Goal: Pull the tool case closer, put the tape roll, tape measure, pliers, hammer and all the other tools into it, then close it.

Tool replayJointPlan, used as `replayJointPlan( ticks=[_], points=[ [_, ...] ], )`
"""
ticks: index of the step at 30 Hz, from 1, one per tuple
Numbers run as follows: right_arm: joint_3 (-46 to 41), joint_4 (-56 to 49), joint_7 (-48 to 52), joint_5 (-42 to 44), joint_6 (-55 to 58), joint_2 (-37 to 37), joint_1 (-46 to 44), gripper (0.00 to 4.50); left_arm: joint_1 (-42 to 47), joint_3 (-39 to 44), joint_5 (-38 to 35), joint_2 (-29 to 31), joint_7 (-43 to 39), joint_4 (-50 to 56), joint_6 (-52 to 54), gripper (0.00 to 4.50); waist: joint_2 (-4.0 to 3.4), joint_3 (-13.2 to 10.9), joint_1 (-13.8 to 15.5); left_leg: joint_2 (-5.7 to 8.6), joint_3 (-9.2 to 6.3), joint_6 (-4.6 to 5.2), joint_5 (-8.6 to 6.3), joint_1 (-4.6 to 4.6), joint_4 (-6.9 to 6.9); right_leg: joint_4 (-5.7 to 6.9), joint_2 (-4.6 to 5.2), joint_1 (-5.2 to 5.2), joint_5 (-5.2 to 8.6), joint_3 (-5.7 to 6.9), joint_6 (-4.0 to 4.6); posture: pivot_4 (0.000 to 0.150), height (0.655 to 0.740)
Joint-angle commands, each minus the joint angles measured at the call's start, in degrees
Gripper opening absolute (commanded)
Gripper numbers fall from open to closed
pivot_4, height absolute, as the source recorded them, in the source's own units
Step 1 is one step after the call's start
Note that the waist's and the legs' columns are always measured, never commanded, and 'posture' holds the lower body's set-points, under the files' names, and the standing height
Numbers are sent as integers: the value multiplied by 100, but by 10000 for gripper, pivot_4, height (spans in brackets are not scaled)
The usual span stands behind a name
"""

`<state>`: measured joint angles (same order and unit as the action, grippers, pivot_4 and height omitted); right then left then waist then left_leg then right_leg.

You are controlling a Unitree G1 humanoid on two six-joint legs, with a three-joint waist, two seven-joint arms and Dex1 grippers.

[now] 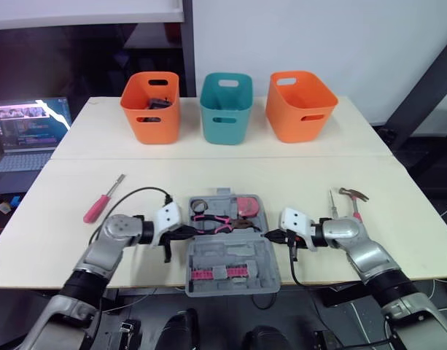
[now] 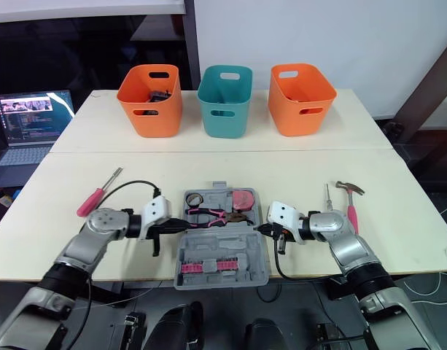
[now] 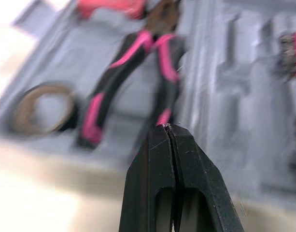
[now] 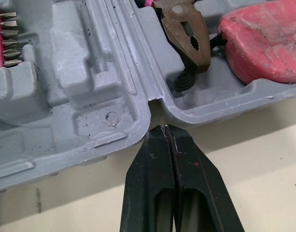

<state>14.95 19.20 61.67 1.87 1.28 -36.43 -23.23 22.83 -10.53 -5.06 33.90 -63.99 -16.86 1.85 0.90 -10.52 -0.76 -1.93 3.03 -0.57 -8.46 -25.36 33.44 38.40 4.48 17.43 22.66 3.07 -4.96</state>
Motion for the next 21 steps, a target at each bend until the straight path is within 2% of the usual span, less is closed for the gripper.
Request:
replayJointPlan(
  ticks=[1,5,14,21],
  points=[
    [-143,-234,-10,43,-26,-18,-8,508,-39,151,-55,211,-149,-151,-255,0,0,0,1,0,0,0,0,0,0,0,1,0,0,0,0,1500,7400],
    [-106,-217,3,25,-43,8,6,508,-76,18,82,297,-295,-566,-668,0,0,0,1,1,1,0,0,0,0,0,2,1,0,0,0,1500,7400],
    [-90,-245,24,-7,-5,20,21,508,137,-92,168,-136,-263,-1124,-881,0,0,0,5,1,0,1,0,0,2,3,2,1,0,1,0,1500,7400],
    [-100,-328,0,5,61,30,61,508,81,-245,82,-507,-346,-874,-560,0,0,0,12,1,0,1,0,0,8,6,1,-2,0,2,0,1500,7400]
  ],
)
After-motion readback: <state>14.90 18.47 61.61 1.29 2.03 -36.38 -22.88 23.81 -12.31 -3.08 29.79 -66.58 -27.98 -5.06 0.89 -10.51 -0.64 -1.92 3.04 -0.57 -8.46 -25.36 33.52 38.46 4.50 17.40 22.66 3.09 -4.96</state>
